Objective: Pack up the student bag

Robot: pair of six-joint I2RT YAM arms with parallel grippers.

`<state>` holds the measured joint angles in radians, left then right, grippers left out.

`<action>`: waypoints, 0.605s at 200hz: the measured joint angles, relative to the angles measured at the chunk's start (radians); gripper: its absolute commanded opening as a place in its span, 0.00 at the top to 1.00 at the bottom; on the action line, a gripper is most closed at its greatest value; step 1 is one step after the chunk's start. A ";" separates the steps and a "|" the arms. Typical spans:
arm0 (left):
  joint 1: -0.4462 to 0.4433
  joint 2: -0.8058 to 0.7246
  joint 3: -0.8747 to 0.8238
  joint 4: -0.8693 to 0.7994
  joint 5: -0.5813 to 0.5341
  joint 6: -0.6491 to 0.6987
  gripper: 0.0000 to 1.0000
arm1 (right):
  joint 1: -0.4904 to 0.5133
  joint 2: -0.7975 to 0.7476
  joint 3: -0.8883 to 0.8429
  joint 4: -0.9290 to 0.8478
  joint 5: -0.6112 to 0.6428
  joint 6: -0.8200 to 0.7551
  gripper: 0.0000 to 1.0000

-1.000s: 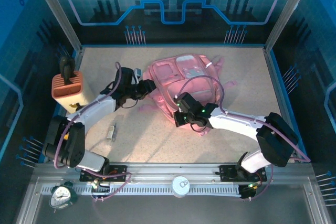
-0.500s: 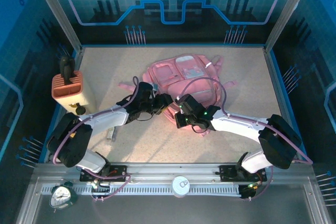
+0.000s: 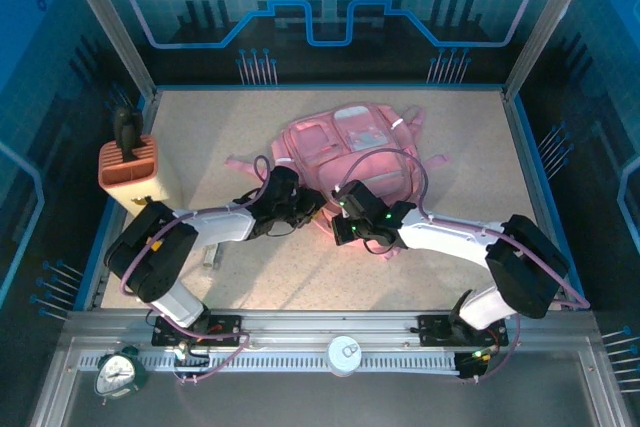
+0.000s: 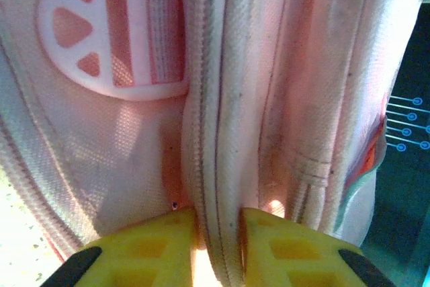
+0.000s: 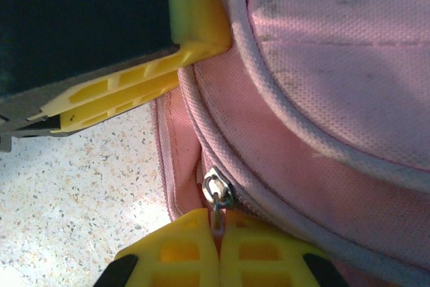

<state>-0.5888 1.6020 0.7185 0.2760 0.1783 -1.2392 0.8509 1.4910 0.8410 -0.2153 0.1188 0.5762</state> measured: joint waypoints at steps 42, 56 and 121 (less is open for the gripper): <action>0.010 0.000 0.033 -0.053 -0.006 0.037 1.00 | -0.001 -0.001 0.000 -0.010 0.010 -0.024 1.00; 0.026 -0.004 0.042 -0.076 0.007 0.063 1.00 | -0.007 -0.016 0.000 -0.025 0.017 -0.035 1.00; 0.195 -0.031 0.077 -0.177 0.079 0.196 1.00 | -0.180 -0.188 -0.105 -0.055 -0.007 -0.087 1.00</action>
<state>-0.3935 1.5707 0.7956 0.0990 0.2577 -1.0431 0.6708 1.3025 0.7357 -0.2699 0.1120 0.4889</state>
